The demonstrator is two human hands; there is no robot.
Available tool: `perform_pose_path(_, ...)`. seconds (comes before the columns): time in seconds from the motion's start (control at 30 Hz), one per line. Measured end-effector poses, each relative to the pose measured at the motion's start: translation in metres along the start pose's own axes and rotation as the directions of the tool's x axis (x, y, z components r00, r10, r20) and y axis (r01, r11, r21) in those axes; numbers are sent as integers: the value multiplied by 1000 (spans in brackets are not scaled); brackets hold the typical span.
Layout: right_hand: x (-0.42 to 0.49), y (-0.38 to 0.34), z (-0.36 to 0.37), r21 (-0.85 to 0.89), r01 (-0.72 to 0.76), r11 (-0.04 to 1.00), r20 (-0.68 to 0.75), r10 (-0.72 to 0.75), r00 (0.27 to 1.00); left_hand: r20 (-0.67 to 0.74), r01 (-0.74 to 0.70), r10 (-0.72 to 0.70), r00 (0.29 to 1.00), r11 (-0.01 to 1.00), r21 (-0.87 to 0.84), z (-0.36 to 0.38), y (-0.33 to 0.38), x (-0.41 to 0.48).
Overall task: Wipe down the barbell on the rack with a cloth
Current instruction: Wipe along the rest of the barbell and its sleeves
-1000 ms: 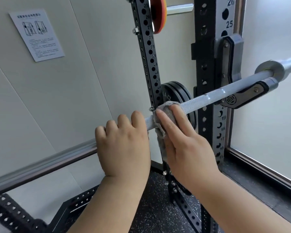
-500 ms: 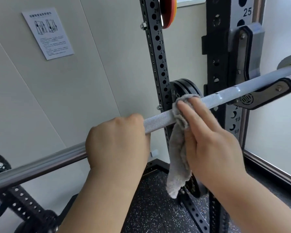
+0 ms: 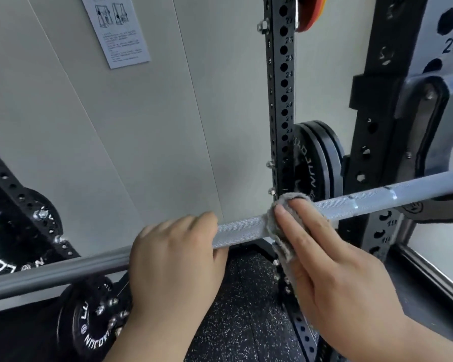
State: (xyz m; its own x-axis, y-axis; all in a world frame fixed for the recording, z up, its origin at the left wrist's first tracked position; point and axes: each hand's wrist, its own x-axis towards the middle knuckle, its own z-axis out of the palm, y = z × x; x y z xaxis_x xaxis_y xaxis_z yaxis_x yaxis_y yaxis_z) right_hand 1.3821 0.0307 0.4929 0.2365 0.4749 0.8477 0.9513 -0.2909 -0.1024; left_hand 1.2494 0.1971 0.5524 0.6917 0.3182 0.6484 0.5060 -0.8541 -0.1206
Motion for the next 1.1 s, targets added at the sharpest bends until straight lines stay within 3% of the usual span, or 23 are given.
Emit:
perform_pose_path(0.2,-8,-24,21,98,9,995,52,-15,999,-48,15,-14,999,1000,8,2,0,-7)
perform_pose_path(0.33,-4,-28,20,8,44,999,35,-45,998,-55,8,-7,998,1000,19,1,-1,-5)
perform_pose_path(0.53,-1,3,-8,-40,-214,976,-94,209,973,-70,64,-62,996,998,26,3,7,-8)
perform_pose_path(0.67,-9,-25,13,14,-74,997,12,74,997,-90,76,-74,993,997,23,5,8,-9)
perform_pose_path(0.77,-6,-19,12,-60,-7,998,102,13,995,-93,72,-70,993,997,24,8,7,-11)
perform_pose_path(0.93,1,2,-8,-16,-221,975,-90,218,972,-70,111,-101,992,980,163,9,27,-21)
perform_pose_path(1.1,-4,-11,13,-50,-76,996,7,76,997,-234,96,-60,970,985,145,33,64,-15)
